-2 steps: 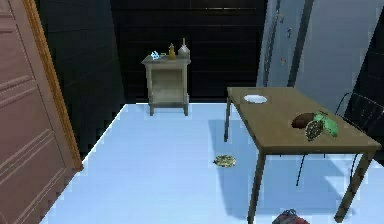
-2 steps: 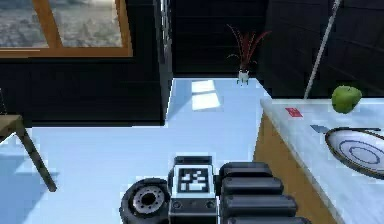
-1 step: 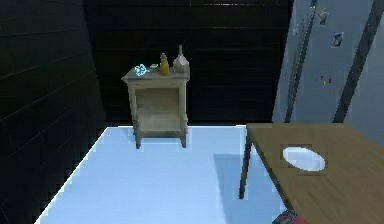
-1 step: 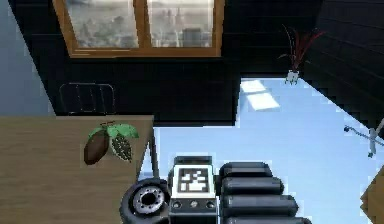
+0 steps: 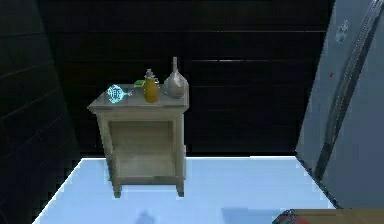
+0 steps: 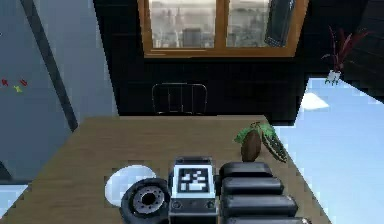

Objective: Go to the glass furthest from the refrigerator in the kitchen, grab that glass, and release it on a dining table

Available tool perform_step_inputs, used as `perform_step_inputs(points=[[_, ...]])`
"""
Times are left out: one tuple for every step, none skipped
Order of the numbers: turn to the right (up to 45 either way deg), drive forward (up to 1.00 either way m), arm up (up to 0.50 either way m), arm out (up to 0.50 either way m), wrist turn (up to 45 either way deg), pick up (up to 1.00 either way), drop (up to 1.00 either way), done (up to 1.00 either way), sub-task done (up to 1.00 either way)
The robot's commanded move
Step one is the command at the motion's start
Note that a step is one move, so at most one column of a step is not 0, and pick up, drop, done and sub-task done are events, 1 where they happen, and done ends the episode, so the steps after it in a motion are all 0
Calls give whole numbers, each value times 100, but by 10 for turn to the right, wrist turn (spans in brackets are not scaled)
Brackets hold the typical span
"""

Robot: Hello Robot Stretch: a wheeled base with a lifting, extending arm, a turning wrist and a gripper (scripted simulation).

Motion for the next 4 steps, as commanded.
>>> perform_step_inputs(points=[[450, 0, 0, 0, 0, 0, 0, 0, 0], [360, 0, 0, 0, 0, 0, 0, 0, 0], [-450, 0, 0, 0, 0, 0, 0, 0, 0], [-180, 0, 0, 0, 0, 0, 0, 0, 0]])
